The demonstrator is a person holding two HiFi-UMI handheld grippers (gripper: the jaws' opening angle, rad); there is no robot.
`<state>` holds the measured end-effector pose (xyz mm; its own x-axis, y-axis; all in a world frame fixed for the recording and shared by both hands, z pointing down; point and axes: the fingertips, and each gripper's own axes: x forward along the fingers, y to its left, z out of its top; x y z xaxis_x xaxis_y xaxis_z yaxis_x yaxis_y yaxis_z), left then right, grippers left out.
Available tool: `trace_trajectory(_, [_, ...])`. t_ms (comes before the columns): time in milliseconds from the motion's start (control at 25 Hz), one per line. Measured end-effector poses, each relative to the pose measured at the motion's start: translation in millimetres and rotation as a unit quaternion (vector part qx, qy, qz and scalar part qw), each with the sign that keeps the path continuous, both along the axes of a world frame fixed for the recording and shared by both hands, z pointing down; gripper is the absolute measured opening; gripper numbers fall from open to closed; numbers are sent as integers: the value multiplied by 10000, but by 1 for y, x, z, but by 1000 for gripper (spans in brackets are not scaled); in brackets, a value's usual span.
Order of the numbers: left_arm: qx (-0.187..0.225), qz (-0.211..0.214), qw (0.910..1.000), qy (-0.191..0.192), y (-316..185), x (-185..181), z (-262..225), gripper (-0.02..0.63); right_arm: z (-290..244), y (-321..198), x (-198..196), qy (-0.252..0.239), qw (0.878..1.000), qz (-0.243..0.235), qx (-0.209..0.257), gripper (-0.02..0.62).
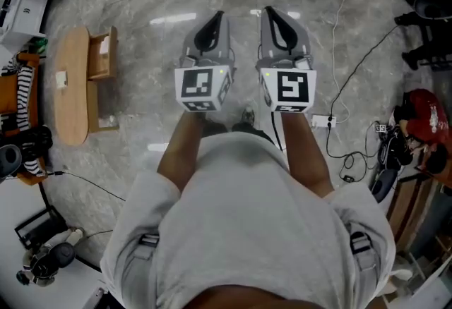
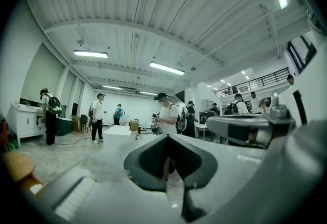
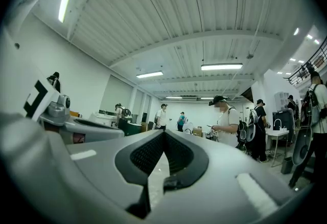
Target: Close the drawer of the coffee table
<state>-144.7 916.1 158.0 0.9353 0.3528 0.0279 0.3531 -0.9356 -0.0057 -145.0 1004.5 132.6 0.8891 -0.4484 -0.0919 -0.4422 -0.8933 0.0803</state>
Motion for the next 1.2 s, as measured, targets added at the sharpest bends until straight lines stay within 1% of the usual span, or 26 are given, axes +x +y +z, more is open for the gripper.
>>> trace_trajectory(240, [73, -312, 9994, -97, -17, 5, 13, 20, 7, -17, 17, 9, 9994, -327, 129, 6])
trace_trajectory(440, [34, -713, 9973, -148, -60, 16, 20, 20, 13, -61, 31, 16, 9976, -690, 97, 6])
trace_trajectory(600, [-116, -1048, 9943, -158, -102, 32, 33, 20, 27, -101, 49, -50, 9955, -939, -95, 7])
trace_trajectory(760, [-309, -1282, 9911, -188, -172, 67, 43, 20, 40, -168, 83, -191, 9921, -1204, -300, 8])
trace_trajectory(880, [-470, -1551, 9866, -193, -225, 101, 40, 20, 32, -225, 120, -216, 9870, -1535, -423, 6])
trace_trajectory(1000, [-573, -1781, 9822, -147, -280, 130, 33, 20, 26, -281, 153, -202, 9828, -1764, -517, 8])
trace_trajectory(1200, [-661, -2201, 9730, -216, -382, 155, 38, 20, 31, -383, 187, -237, 9735, -2174, -675, 7])
